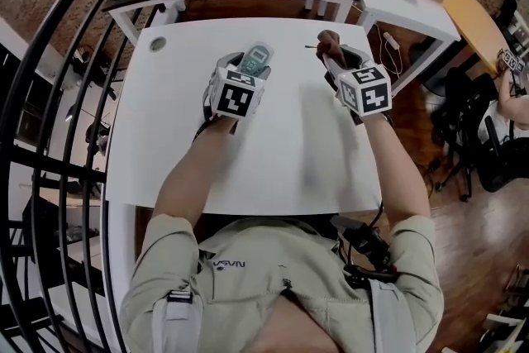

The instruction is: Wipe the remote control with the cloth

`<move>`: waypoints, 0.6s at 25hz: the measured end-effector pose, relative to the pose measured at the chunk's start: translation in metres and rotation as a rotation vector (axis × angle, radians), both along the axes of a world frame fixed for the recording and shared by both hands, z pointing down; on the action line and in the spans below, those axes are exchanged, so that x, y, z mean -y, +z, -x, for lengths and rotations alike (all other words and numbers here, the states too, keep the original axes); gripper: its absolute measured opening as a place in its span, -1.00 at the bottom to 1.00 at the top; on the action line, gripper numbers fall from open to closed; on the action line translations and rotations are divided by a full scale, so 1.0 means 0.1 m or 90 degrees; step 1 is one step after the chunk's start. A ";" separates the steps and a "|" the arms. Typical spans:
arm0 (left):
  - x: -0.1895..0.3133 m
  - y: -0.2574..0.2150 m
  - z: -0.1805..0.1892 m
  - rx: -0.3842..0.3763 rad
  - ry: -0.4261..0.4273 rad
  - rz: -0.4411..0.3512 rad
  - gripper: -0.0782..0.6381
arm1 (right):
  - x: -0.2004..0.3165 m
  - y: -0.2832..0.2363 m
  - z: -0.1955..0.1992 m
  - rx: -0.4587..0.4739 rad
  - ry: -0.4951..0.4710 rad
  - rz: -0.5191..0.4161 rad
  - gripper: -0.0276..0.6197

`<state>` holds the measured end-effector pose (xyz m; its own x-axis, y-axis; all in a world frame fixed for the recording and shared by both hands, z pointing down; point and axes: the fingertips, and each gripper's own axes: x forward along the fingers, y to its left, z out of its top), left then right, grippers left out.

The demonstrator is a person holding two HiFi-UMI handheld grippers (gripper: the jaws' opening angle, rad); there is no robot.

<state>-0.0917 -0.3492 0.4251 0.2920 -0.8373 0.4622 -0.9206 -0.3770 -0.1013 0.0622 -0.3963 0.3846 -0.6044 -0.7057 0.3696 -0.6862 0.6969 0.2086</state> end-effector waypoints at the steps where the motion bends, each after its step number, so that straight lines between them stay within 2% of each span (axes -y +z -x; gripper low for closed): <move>1: -0.06 -0.10 -0.03 0.007 0.005 -0.023 0.04 | -0.09 -0.18 0.04 0.012 -0.008 -0.030 -0.56; 6: -0.34 -0.48 -0.18 0.073 0.023 -0.129 0.04 | -0.61 -0.83 0.35 0.043 -0.073 -0.134 -0.56; 11: -0.59 -0.72 -0.39 0.168 0.038 -0.243 0.04 | -1.11 -1.01 0.78 -0.051 -0.162 -0.201 -0.56; 15: -0.72 -0.86 -0.47 0.218 0.045 -0.302 0.04 | -1.43 -0.93 1.01 -0.121 -0.237 -0.196 -0.56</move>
